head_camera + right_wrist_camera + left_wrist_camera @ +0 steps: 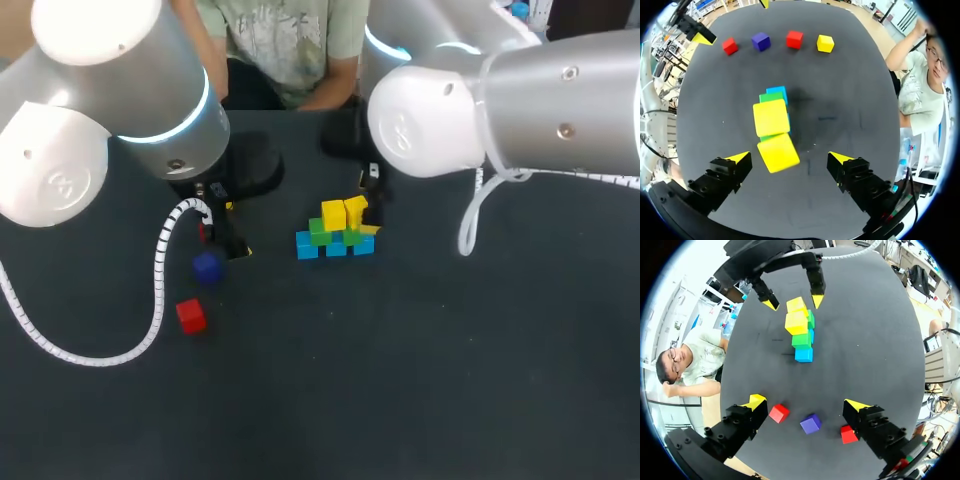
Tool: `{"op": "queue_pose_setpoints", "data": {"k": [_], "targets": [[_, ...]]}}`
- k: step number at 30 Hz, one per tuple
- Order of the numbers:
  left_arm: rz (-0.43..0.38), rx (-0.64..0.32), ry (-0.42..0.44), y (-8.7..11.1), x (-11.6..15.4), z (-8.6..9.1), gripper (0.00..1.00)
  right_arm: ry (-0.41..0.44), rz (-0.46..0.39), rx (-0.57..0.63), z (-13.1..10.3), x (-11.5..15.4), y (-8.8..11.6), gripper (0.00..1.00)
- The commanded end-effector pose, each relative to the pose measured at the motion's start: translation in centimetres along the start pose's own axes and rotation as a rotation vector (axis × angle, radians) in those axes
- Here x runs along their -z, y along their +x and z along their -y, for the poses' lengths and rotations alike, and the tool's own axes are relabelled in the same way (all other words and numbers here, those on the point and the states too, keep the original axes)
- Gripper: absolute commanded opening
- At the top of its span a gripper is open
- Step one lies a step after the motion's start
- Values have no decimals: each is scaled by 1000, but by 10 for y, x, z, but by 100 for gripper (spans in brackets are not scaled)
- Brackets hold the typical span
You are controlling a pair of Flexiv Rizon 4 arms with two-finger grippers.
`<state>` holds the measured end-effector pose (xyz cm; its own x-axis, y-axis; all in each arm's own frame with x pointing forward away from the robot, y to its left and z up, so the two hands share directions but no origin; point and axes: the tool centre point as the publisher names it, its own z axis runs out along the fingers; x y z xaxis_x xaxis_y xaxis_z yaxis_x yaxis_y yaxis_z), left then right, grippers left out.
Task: Place the blue cubes, place green cubes on the blue cubes, place the yellow cubes on the green cubes, then place the red cubes on the yellow cubes, and place purple cube on the red cubes.
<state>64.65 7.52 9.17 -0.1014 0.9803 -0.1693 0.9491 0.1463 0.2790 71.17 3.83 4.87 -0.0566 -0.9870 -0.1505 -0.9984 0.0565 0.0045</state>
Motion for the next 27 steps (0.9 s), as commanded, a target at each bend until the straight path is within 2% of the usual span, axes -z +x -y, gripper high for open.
{"op": "queue_pose_setpoints", "data": {"k": [1, 5, 6, 7, 8, 9, 27], "targets": [[4, -3, 3, 1, 0, -1, 100, 23, 41, -18, -6, 9, 22, 100], [4, -3, 3, 1, 0, -1, 100, 18, 42, -22, -3, 9, 36, 100], [4, -3, 3, 1, 0, -1, 100, 15, 41, -19, -2, 9, 39, 95], [4, -3, 3, 1, 0, -1, 100, 15, 49, -27, -1, 9, 42, 49], [4, -3, 3, 1, 0, -1, 100, 11, 53, -26, 0, 8, 45, 8], [4, -3, 3, 1, 0, -1, 100, 9, 55, -27, 0, 7, 46, 0], [4, -3, 3, 1, 0, -1, 100, -22, 36, 30, -2, -4, 32, 0]]}}
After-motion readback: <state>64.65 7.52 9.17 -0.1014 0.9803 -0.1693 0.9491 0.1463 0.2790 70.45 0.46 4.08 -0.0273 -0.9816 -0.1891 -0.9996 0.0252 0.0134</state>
